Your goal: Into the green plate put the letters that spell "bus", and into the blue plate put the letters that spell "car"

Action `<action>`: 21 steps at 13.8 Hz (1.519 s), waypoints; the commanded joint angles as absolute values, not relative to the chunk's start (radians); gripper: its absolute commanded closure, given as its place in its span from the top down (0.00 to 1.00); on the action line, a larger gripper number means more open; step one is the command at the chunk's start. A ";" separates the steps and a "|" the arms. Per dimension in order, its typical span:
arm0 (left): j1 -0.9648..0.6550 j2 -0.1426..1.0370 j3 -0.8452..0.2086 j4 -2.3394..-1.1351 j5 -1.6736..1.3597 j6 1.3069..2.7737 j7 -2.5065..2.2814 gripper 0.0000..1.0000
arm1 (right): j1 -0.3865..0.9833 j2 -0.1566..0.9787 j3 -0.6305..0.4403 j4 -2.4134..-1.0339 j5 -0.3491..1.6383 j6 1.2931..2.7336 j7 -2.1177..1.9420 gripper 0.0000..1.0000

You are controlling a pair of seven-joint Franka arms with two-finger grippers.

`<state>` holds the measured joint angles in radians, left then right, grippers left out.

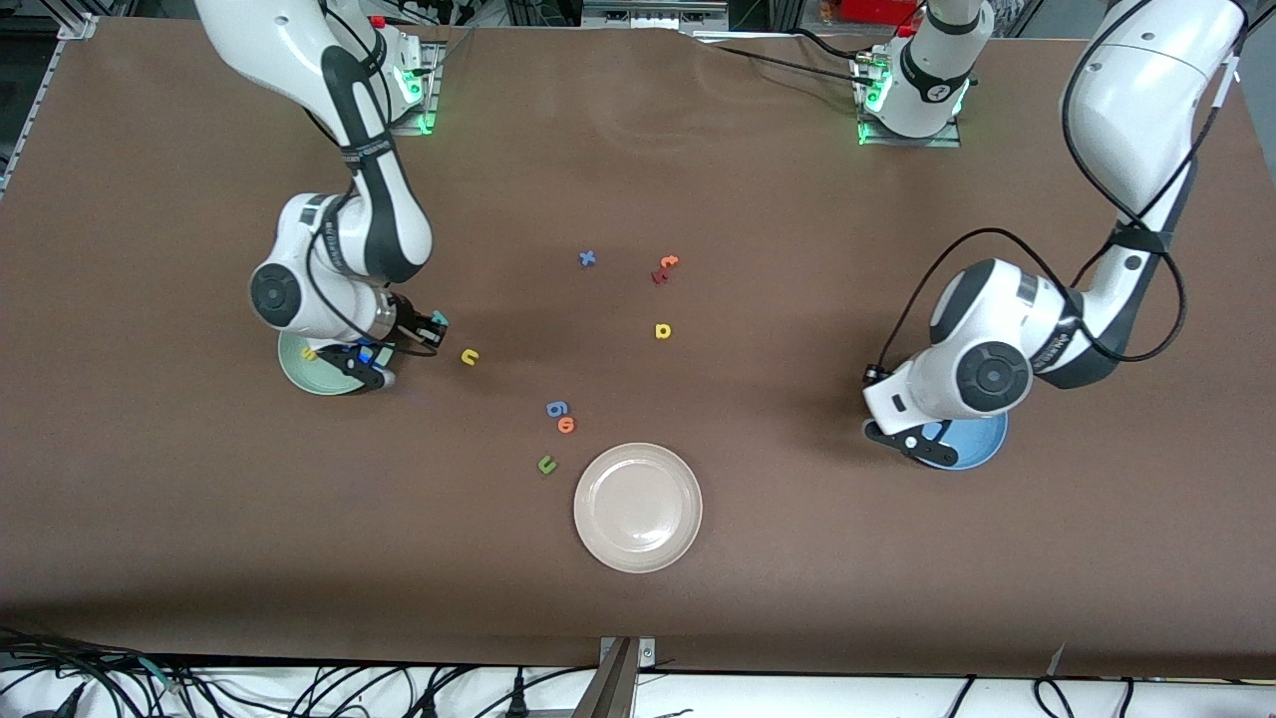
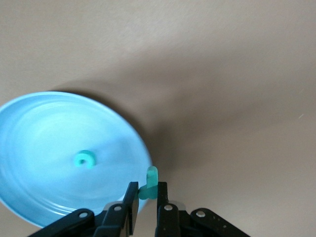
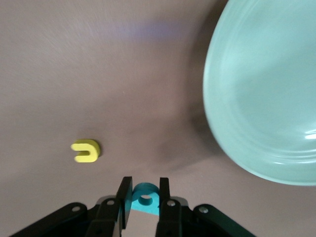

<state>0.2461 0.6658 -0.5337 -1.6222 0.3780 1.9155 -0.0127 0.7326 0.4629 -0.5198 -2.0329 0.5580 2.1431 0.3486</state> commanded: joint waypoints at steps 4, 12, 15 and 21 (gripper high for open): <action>0.316 0.669 -0.505 -1.626 0.460 1.908 0.337 0.10 | 0.713 0.472 -0.676 -1.983 0.489 2.059 0.056 0.09; 0.312 0.670 -0.520 -1.588 0.390 1.908 0.335 1.00 | 0.626 0.566 -0.678 -1.968 0.500 2.063 -0.187 0.62; 0.255 0.673 -0.520 -1.577 0.276 1.911 0.179 1.00 | 0.638 0.539 -0.680 -1.964 0.500 2.040 -0.147 0.99; 0.017 0.676 -0.520 -1.592 0.123 2.081 -0.354 1.00 | 0.750 0.540 -0.676 -1.859 0.505 1.942 0.118 0.98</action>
<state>0.0808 0.6767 -0.5300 -1.5923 0.1618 2.0365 -0.2230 0.6911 0.5370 -0.6736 -1.8838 0.5012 1.9490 0.0232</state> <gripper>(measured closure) 0.000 0.013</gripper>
